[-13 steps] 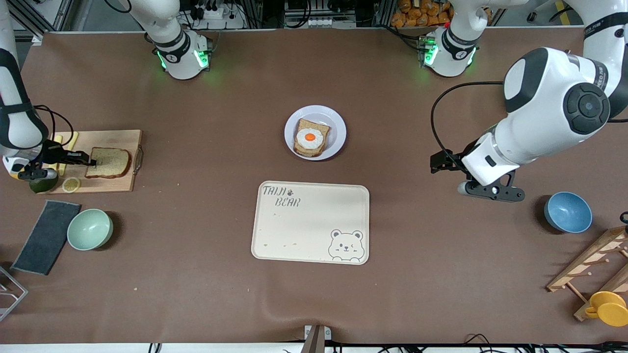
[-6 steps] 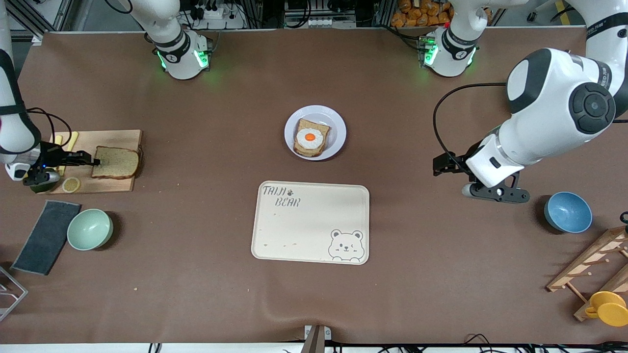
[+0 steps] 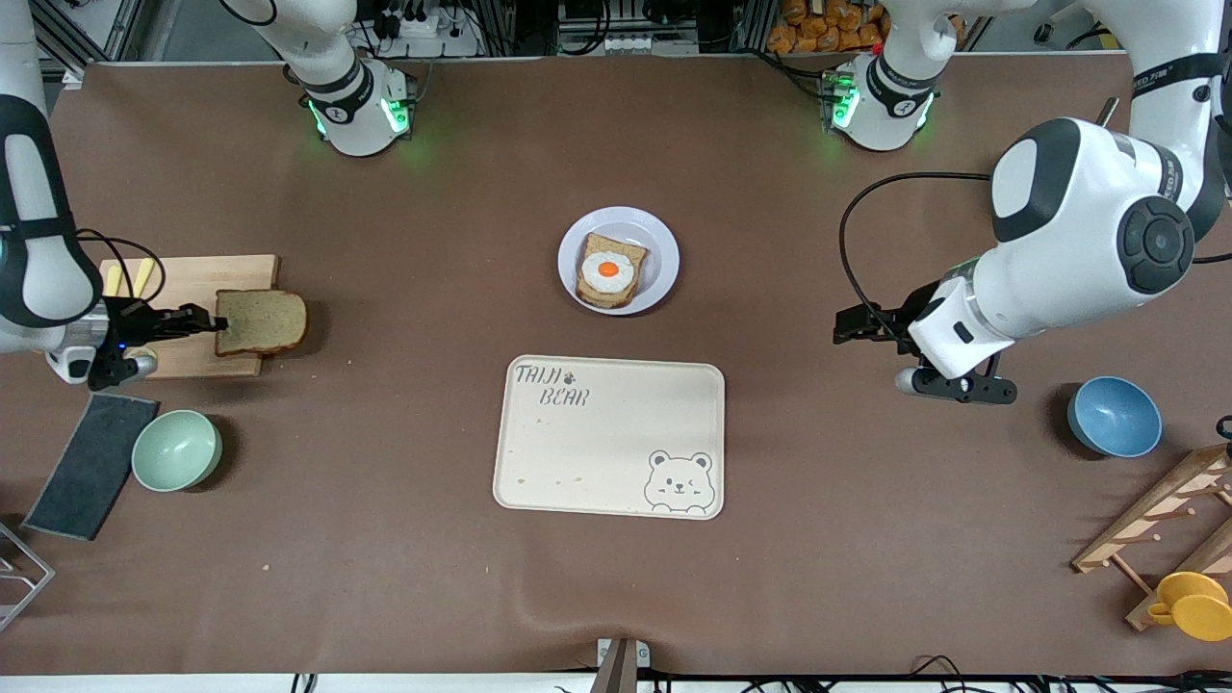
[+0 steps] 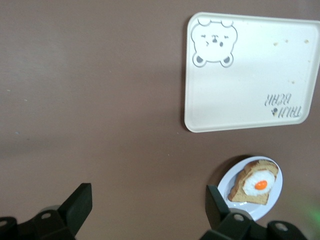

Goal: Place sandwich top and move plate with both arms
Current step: 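Lift the bread slice with the right gripper and carry it toward the plate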

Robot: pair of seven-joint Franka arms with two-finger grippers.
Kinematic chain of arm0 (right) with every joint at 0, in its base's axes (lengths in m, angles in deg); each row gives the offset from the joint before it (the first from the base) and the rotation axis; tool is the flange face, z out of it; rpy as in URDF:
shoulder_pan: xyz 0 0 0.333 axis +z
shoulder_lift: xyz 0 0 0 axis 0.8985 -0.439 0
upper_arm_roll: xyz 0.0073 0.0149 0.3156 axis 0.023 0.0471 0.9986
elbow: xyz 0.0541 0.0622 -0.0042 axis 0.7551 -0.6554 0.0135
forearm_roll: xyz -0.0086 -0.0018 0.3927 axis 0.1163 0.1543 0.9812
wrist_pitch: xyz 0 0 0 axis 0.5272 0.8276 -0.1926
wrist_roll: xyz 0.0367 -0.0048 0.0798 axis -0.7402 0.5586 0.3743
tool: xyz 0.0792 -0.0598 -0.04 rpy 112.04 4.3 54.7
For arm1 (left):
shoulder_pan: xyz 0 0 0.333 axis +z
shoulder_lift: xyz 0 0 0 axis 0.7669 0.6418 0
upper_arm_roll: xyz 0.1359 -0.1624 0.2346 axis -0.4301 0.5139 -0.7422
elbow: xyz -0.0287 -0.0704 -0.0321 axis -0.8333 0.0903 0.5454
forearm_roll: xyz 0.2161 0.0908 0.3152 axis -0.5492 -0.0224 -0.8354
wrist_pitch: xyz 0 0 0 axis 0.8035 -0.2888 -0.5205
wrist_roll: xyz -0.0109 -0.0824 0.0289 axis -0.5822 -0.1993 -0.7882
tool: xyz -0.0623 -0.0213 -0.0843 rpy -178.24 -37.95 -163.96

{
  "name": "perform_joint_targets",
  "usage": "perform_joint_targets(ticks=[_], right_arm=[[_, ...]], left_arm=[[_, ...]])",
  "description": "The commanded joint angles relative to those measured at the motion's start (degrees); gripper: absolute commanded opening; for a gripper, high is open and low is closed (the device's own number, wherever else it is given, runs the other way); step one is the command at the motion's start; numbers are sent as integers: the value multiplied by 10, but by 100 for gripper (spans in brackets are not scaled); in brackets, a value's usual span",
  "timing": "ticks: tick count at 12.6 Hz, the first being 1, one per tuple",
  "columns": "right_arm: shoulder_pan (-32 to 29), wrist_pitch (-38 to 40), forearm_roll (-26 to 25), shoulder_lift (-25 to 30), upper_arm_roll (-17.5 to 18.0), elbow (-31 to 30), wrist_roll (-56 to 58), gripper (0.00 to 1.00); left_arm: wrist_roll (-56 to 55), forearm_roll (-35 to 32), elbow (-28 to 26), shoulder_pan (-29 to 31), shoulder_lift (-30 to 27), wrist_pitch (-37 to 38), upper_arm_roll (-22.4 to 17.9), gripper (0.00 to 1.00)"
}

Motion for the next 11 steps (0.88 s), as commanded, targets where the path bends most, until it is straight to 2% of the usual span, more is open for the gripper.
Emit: perform_joint_targets(ticks=[1, 4, 5, 9, 11], right_arm=[[42, 35, 41, 23, 17, 5, -58, 0], [110, 60, 77, 38, 28, 8, -126, 0], [137, 66, 106, 39, 28, 8, -148, 0], [219, 66, 156, 39, 28, 9, -193, 0], [263, 63, 174, 39, 27, 8, -219, 0]], left_arm=[[48, 36, -37, 24, -11, -8, 3, 100], [82, 54, -80, 25, -20, -38, 3, 100], [83, 64, -90, 23, -18, -59, 3, 100], [83, 70, -95, 8, -6, -88, 7, 100], [83, 70, -95, 7, -5, -89, 22, 100]])
